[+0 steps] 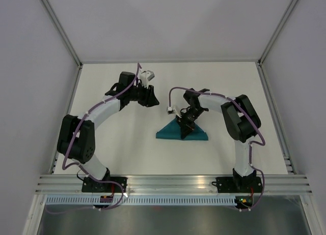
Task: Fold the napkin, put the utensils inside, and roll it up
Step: Roll the napkin at the center of the board.
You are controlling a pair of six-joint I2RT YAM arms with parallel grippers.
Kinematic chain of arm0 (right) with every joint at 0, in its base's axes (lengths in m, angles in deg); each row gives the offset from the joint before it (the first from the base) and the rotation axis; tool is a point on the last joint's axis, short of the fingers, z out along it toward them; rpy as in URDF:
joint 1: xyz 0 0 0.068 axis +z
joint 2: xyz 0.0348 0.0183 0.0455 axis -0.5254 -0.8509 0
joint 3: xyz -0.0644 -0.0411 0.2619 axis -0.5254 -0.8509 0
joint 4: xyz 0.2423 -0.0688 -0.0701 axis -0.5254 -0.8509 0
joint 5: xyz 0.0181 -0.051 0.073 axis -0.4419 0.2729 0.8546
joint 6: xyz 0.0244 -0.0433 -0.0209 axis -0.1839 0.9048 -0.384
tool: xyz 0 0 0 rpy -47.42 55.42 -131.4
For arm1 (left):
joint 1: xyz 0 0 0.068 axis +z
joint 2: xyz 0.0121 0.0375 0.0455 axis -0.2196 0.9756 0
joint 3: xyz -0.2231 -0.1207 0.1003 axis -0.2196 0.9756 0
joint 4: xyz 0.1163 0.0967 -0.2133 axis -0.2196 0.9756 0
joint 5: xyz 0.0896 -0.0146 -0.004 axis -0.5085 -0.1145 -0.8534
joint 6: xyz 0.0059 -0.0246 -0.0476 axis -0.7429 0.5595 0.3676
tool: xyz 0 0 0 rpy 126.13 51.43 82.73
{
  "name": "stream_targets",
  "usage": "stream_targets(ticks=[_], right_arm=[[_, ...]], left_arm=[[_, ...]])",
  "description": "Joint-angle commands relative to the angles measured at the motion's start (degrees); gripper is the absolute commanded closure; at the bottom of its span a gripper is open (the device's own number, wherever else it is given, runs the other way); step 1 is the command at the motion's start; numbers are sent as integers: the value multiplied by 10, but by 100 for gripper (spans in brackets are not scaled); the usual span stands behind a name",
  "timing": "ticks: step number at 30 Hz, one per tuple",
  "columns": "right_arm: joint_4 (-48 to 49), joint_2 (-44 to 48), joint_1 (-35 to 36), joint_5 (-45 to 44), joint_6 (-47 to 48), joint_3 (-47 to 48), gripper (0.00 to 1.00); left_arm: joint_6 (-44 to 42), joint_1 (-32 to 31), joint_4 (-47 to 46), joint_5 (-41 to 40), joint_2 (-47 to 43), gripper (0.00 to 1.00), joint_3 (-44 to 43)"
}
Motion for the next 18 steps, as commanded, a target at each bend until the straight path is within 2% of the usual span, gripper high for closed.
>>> stream_targets(ticks=[1,3,7,13,18], right_arm=[[-81,-82,-13,0,69,29,86],[-92,-104,-19,1,74,48,87],[-121,-131,-26,0,77,75,86],[-144,-162,-31,-2,74,102,86],[-155,-182,-37,-4,66,121,86]], left_arm=[[-27,-26,-107,-60,-58,58,66],[-61,-48,-151,-72,-94,57,109],[-134,-108,-177,-127,-138,56,161],[-241,-195,-204,-226,-144,55,213],[-302,-247,-215,-238,-147,52,243]])
